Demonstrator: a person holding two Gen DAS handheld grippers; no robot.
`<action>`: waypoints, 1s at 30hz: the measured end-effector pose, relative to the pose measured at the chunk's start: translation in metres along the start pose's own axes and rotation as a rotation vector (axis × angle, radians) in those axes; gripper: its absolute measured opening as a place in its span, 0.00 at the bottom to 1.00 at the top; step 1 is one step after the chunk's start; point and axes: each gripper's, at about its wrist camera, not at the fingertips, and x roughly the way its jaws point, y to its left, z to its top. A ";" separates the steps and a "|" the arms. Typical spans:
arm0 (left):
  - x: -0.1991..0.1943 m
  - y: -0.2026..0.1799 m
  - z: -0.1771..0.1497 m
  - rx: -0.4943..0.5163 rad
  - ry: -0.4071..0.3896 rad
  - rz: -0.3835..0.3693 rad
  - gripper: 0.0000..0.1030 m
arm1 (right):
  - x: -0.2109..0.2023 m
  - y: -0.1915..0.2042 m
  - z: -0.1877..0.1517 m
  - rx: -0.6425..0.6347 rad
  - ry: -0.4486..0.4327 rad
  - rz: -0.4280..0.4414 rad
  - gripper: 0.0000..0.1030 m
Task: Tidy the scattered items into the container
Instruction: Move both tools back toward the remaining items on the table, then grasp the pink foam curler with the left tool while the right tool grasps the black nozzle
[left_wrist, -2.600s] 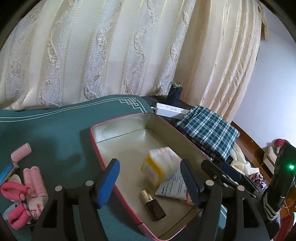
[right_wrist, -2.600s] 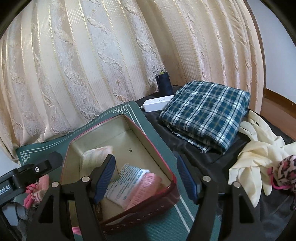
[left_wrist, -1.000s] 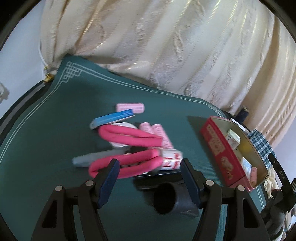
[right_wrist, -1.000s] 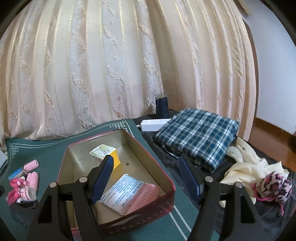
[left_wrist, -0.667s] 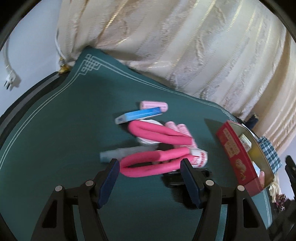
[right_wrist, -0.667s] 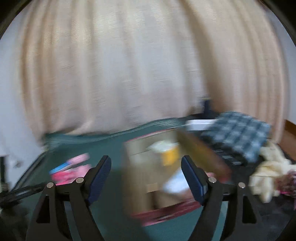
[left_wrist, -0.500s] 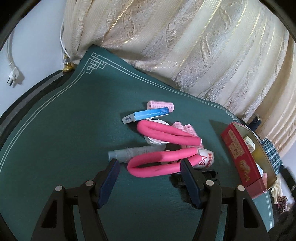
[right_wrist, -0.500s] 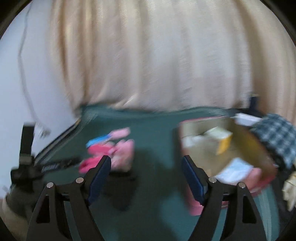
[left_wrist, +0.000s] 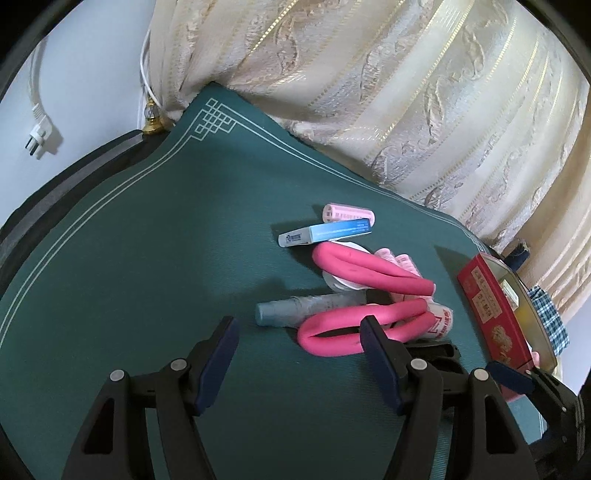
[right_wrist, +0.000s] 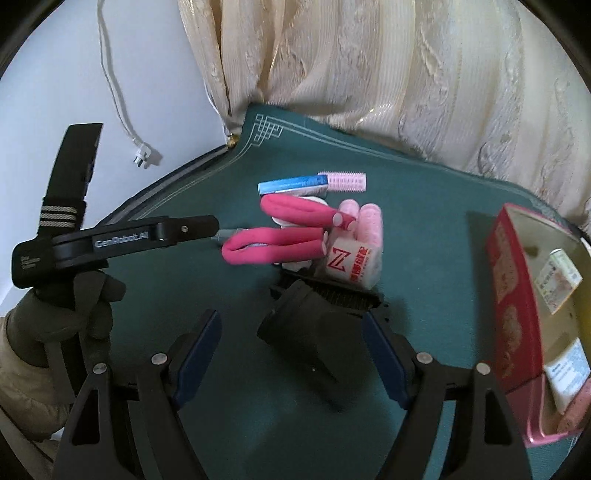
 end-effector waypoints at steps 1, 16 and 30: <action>0.001 0.001 0.000 -0.003 0.003 0.000 0.67 | 0.001 0.000 0.000 -0.004 0.006 0.000 0.79; 0.009 0.005 -0.002 -0.002 0.022 -0.001 0.67 | 0.040 0.003 0.005 -0.127 0.123 -0.036 0.78; 0.010 -0.015 0.005 0.141 0.056 -0.045 0.67 | 0.025 0.005 -0.016 -0.089 0.150 0.005 0.76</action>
